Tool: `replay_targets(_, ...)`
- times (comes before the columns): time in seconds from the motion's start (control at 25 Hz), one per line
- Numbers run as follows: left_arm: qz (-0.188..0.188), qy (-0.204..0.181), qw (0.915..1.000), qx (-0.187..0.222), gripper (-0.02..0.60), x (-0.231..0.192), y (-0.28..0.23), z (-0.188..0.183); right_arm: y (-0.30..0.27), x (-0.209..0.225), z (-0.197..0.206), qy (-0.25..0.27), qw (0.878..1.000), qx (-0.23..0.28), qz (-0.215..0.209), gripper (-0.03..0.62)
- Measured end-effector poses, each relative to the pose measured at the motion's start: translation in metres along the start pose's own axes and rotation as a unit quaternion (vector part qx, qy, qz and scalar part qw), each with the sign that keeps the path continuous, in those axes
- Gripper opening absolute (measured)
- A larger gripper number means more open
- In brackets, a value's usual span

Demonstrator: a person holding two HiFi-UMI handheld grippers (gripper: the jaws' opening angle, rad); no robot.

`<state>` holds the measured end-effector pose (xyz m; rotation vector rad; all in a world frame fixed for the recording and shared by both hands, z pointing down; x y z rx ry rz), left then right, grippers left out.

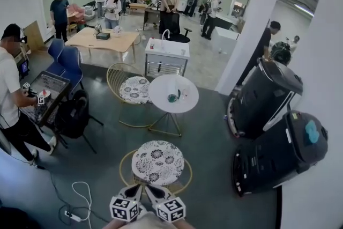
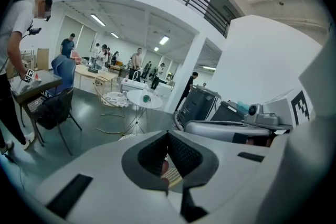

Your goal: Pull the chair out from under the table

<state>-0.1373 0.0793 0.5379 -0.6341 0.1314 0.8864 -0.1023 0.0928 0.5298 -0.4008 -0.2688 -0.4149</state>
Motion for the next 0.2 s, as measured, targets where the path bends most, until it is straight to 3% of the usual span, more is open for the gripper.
replay_targets(0.2,0.003,-0.002,1.0,-0.001,0.009,-0.0012,-0.0048,-0.0056,0.0009,0.009,0.0024,-0.005,1.0,-0.008,0.008,0.008)
Point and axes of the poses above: the fingertips, and each gripper's own axes: y backward along the fingers, x to its right, z out of its underside, the point moved 1 cm from there along y, backward along the fingers
